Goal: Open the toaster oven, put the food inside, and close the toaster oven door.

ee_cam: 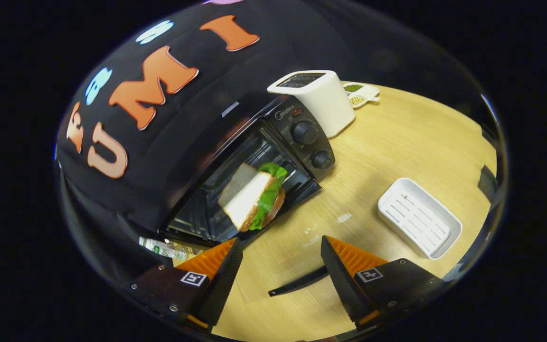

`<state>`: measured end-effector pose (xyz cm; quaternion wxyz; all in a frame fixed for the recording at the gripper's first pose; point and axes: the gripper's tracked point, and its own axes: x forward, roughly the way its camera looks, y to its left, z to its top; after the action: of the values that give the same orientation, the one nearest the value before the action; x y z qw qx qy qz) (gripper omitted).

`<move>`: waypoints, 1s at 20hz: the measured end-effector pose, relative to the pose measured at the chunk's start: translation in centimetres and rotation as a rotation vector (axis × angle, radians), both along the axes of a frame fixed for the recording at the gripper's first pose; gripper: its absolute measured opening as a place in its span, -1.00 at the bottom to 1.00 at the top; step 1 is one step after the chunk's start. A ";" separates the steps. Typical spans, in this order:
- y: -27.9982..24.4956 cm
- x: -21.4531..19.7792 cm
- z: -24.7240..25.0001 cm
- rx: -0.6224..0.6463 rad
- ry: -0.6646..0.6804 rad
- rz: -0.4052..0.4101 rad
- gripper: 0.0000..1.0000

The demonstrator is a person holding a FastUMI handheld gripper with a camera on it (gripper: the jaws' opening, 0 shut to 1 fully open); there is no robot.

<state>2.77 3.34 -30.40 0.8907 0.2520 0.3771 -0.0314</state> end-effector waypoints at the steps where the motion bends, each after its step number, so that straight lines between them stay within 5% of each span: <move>1: 0.1 -1.0 -0.1 -0.044 0.003 0.035 0.97; 4: -0.8 -3.9 -1.2 -0.263 0.012 0.151 0.97; 11: 0.8 -8.0 -6.5 -0.454 0.113 0.371 0.98; 16: 1.6 -7.7 -9.7 -0.540 0.160 0.458 0.99; 20: 1.6 -7.1 -11.2 -0.525 0.182 0.429 1.00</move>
<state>-4.37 4.95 -41.61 0.8741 -0.0745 0.4784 0.0384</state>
